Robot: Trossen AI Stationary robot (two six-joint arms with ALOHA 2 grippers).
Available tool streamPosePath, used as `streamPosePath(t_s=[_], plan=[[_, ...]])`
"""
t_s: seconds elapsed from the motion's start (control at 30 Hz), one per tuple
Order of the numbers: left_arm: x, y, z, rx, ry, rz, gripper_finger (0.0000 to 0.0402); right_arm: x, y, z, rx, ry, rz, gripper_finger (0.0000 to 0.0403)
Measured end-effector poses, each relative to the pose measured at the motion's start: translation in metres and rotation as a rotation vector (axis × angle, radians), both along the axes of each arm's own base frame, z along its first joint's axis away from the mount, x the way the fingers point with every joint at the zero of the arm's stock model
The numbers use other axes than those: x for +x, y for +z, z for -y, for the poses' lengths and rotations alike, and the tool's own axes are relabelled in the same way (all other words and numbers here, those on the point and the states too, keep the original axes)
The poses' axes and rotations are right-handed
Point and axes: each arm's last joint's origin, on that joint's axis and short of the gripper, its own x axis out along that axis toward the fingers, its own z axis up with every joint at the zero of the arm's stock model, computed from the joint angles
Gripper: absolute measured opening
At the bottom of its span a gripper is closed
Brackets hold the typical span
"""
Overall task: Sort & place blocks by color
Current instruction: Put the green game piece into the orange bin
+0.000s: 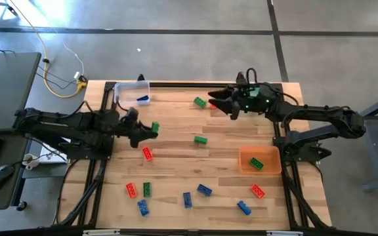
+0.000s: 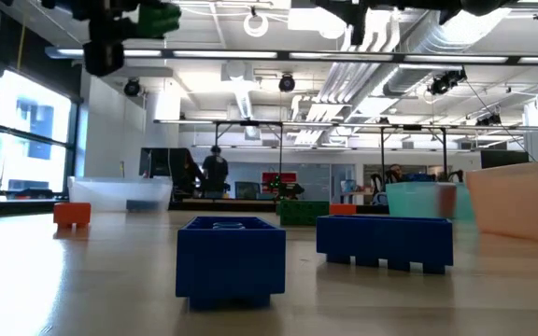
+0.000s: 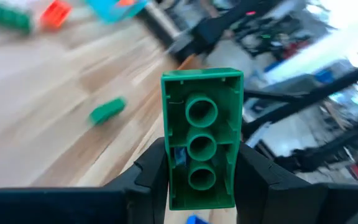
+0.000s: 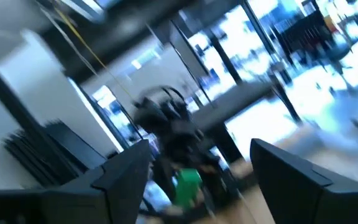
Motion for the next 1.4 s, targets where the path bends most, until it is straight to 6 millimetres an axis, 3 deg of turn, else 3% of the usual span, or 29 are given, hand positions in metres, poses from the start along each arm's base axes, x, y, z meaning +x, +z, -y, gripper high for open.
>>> streamPosePath(t_s=[0.23, 0.53, 0.87, 1.07, 1.4], plan=[[0.000, 0.010, -0.019, 0.065, -0.043, 0.102, 0.0106, -0.005, 0.019, -0.001, -0.059, -0.041, 0.211, 0.0267], [0.005, 0.025, -0.039, 0.141, -0.127, 0.155, 0.0106, -0.004, 0.034, 0.000, -0.073, -0.107, 0.285, 0.0267], [0.035, 0.041, -0.055, 0.231, -0.258, 0.120, 0.0107, 0.039, 0.069, -0.006, -0.193, -0.039, 0.037, 0.0267], [0.049, 0.037, -0.061, 0.273, -0.291, 0.084, 0.0107, 0.067, 0.061, -0.010, -0.174, 0.003, -0.068, 0.0267], [0.057, 0.032, -0.062, 0.283, -0.336, 0.070, 0.0108, 0.104, 0.021, -0.011, -0.093, 0.111, -0.188, 0.0267]])
